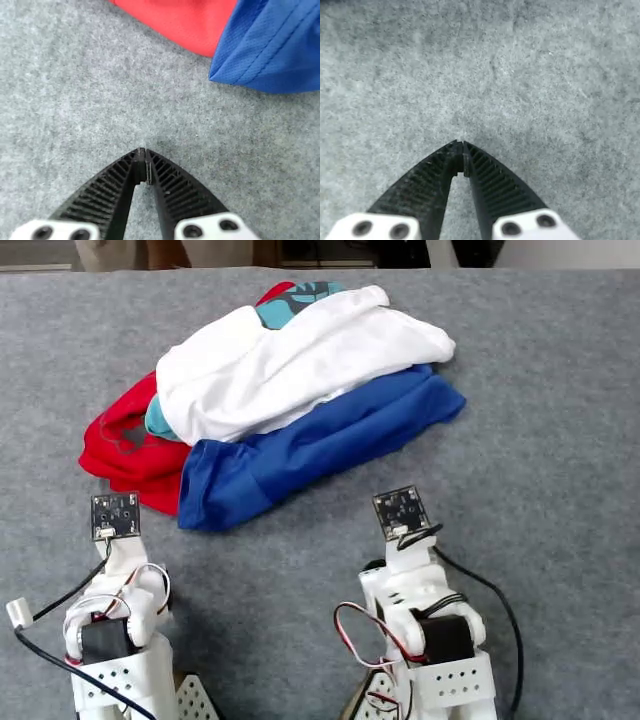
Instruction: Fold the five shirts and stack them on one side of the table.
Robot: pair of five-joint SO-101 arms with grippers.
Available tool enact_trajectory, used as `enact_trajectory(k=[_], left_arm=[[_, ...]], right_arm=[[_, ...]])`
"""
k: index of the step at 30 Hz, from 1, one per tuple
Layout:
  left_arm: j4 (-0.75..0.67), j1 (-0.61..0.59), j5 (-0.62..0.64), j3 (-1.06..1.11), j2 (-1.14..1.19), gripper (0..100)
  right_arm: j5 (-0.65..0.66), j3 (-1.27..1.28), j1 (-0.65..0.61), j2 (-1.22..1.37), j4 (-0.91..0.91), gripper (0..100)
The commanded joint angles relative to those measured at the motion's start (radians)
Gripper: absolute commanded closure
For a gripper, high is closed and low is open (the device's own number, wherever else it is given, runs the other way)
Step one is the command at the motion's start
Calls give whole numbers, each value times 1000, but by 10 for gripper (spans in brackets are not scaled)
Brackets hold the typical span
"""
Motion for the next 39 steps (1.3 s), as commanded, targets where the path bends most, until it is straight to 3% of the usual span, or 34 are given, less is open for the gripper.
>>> enact_trajectory(k=[1,32,39], left_arm=[[-14,3,8,14,1,981],[-14,3,8,14,1,981],[-14,3,8,14,1,981]], right_arm=[[0,-1,-8,-97,-17,997],[0,-1,-15,-99,18,997],[0,-1,-213,-99,-25,997]])
